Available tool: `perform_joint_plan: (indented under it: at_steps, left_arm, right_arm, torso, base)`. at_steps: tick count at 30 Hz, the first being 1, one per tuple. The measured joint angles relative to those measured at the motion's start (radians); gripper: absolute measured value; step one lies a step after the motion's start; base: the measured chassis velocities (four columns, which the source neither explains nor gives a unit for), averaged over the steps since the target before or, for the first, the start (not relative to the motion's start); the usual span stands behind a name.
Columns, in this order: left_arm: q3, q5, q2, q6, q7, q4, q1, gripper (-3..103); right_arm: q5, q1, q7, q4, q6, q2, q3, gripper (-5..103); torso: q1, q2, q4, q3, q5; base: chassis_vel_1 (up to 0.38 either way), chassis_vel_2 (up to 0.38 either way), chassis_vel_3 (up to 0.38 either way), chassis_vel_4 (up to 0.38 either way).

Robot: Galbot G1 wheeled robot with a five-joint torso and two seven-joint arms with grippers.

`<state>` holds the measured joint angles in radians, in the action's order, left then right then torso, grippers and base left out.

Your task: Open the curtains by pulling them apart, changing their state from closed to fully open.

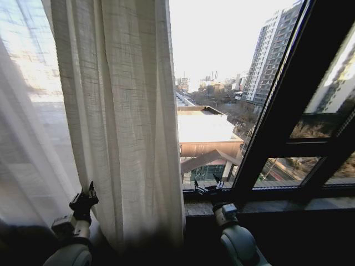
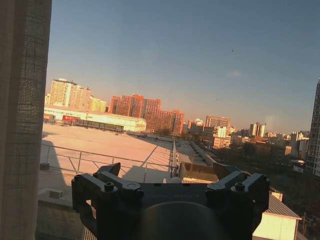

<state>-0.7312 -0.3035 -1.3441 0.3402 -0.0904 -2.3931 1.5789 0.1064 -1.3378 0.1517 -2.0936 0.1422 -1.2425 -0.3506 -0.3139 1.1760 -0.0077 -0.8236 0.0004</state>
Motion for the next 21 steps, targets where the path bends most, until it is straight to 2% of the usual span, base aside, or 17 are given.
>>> perform_joint_plan:
  at_steps: [1, 2, 5, 6, 7, 9, 10, 11, 12, 14, 16, 19, 21]
  left_arm:
    - [0.007, 0.000, 0.006, 0.000, 0.051, -0.005, 0.005, 33]
    - [0.007, 0.000, 0.006, 0.000, 0.051, -0.005, 0.005, 33]
    - [0.028, -0.006, 0.019, 0.000, 0.109, -0.005, 0.009, 49]
    - [0.033, -0.008, 0.022, 0.001, 0.122, -0.003, 0.009, 49]
    - [0.044, -0.017, 0.029, 0.007, 0.159, 0.006, 0.007, 61]
    - [0.053, -0.020, 0.033, 0.008, 0.175, 0.017, 0.000, 61]
    - [0.064, -0.023, 0.037, 0.009, 0.182, 0.030, -0.010, 66]
    - [0.070, -0.024, 0.040, 0.010, 0.183, 0.040, -0.018, 72]
    - [0.070, -0.024, 0.040, 0.010, 0.183, 0.040, -0.018, 72]
    - [0.097, -0.034, 0.063, 0.012, 0.185, 0.087, -0.060, 83]
    - [0.106, -0.037, 0.071, 0.012, 0.182, 0.108, -0.078, 83]
    - [0.139, -0.048, 0.094, 0.012, 0.136, 0.177, -0.152, 97]
    - [0.147, -0.050, 0.095, 0.013, 0.124, 0.196, -0.177, 99]
  right_arm:
    - [0.000, -0.001, 0.000, 0.000, 0.000, 0.001, -0.003, 100]
    - [0.000, -0.001, 0.000, 0.000, 0.000, 0.001, -0.003, 100]
    - [0.001, -0.003, 0.000, 0.005, 0.000, 0.001, -0.005, 100]
    - [0.001, -0.004, 0.000, 0.007, 0.000, 0.001, -0.005, 100]
    - [0.001, -0.006, -0.001, 0.010, -0.001, 0.001, -0.003, 100]
    - [0.001, -0.007, -0.005, 0.013, -0.001, 0.002, -0.001, 100]
    - [0.001, -0.007, -0.006, 0.014, -0.001, 0.003, 0.002, 100]
    - [0.001, -0.007, -0.007, 0.016, -0.001, 0.003, 0.005, 100]
    - [0.001, -0.007, -0.007, 0.016, -0.001, 0.003, 0.005, 100]
    - [0.001, -0.005, -0.007, 0.023, -0.001, 0.005, 0.012, 100]
    - [0.001, -0.004, -0.007, 0.027, -0.001, 0.006, 0.013, 100]
    - [0.001, 0.001, -0.006, 0.040, -0.001, 0.016, 0.015, 100]
    - [0.001, 0.002, -0.005, 0.042, -0.001, 0.019, 0.016, 100]
  torso:
    - [0.000, 0.000, 0.0000, 0.000, 0.0000]
    - [0.000, 0.000, 0.0000, 0.000, 0.0000]
    - [0.000, 0.000, 0.0000, 0.000, -0.0002]
    - [0.000, 0.000, 0.0000, 0.000, -0.0001]
    - [0.000, 0.000, 0.0000, 0.000, -0.0001]
    - [0.000, 0.000, 0.0001, 0.000, 0.0000]
    - [0.000, 0.000, 0.0001, 0.000, -0.0002]
    - [0.000, 0.000, 0.0001, 0.000, -0.0002]
    - [0.000, 0.000, 0.0001, 0.000, -0.0002]
    - [0.000, 0.000, 0.0000, 0.000, -0.0001]
    - [0.000, 0.000, 0.0000, 0.000, -0.0002]
    - [0.000, 0.000, 0.0000, 0.000, -0.0003]
    - [0.000, 0.000, 0.0000, 0.000, -0.0003]
  base:
    - [0.000, 0.000, 0.000, 0.000]
    - [0.000, 0.000, 0.000, 0.000]
    - [0.000, 0.000, 0.000, 0.000]
    - [0.000, 0.000, 0.000, 0.000]
    - [0.000, 0.000, 0.000, 0.000]
    - [0.000, 0.000, 0.000, 0.000]
    - [0.000, 0.000, 0.000, 0.000]
    - [0.000, 0.000, 0.000, 0.000]
    - [0.000, 0.000, 0.000, 0.000]
    - [0.000, 0.000, 0.000, 0.000]
    - [0.000, 0.000, 0.000, 0.000]
    - [0.000, 0.000, 0.000, 0.000]
    - [0.000, 0.000, 0.000, 0.000]
